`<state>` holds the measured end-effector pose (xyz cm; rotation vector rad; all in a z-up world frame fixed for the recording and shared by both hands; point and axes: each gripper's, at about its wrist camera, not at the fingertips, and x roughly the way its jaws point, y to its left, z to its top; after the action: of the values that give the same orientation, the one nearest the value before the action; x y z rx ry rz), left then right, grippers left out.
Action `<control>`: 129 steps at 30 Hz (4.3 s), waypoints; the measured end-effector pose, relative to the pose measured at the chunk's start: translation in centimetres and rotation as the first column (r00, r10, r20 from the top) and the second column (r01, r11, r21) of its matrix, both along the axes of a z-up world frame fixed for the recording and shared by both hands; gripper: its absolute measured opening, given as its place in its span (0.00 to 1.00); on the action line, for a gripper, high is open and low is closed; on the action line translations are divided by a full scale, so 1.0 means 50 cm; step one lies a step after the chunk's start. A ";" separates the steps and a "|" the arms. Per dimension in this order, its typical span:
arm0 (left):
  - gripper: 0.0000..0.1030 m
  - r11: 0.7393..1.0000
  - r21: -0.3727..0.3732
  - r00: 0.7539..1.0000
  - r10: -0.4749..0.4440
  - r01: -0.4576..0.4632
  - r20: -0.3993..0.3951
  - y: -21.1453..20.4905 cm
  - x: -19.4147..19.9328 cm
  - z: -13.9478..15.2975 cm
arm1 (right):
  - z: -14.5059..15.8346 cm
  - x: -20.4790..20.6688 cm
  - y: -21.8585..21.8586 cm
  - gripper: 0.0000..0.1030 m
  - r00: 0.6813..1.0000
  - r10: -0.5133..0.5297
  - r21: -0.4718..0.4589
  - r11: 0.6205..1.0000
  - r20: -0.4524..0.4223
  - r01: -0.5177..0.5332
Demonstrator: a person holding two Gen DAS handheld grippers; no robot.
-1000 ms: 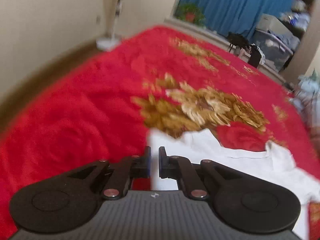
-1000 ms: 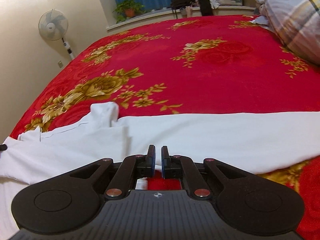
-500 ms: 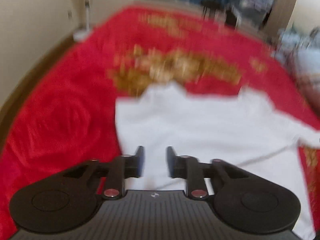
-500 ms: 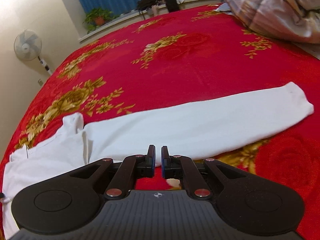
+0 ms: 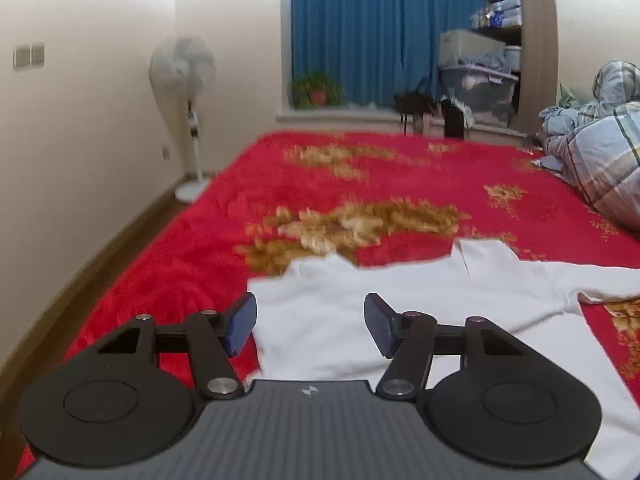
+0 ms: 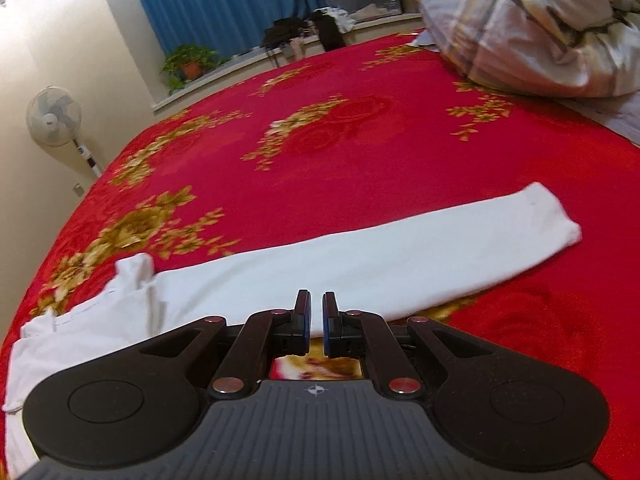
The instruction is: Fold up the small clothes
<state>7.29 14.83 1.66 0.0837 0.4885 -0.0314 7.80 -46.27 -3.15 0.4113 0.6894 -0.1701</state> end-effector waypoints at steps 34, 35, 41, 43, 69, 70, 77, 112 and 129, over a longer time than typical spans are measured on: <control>0.64 0.999 0.043 0.998 0.027 -0.025 -0.048 0.040 0.074 -0.049 | -0.163 0.057 -0.279 0.05 0.857 -0.482 0.214 0.831 -0.182 0.513; 0.64 0.999 0.042 0.999 0.025 -0.023 -0.048 0.040 0.073 -0.049 | -0.162 0.056 -0.281 0.05 0.854 -0.486 0.217 0.827 -0.186 0.519; 0.64 0.999 0.048 0.998 0.017 -0.014 -0.052 0.037 0.071 -0.049 | -0.170 0.050 -0.293 0.08 0.833 -0.510 0.231 0.803 -0.212 0.550; 0.64 0.999 0.049 0.998 0.017 -0.015 -0.054 0.038 0.072 -0.049 | -0.172 0.050 -0.296 0.23 0.824 -0.523 0.230 0.793 -0.216 0.564; 0.64 0.999 -0.034 1.000 0.024 -0.025 -0.018 0.089 0.051 -0.014 | 0.152 0.076 0.308 0.03 0.887 0.241 -0.110 0.970 0.394 -0.215; 0.64 0.998 -0.049 0.999 0.029 -0.030 -0.018 0.093 0.050 -0.011 | 0.159 0.070 0.377 0.04 0.859 0.320 -0.109 0.947 0.400 -0.302; 0.64 0.980 -0.194 0.997 0.032 -0.044 -0.068 0.109 0.048 0.001 | 0.099 0.073 0.636 0.07 0.780 0.600 -0.003 0.793 0.181 -0.609; 0.21 0.888 -0.352 0.913 0.152 -0.294 -0.379 0.261 0.211 -0.117 | -0.026 0.049 0.355 0.19 0.955 0.295 0.173 0.943 -0.035 -0.285; 0.21 0.921 -0.342 0.920 0.040 -0.185 -0.389 0.202 0.227 -0.134 | -0.114 0.176 0.347 0.28 0.984 0.158 0.438 0.893 -0.089 -0.103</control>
<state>18.63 24.94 -5.03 -0.3334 0.8649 -0.0251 16.58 -28.93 -8.84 0.7838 0.8762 0.0918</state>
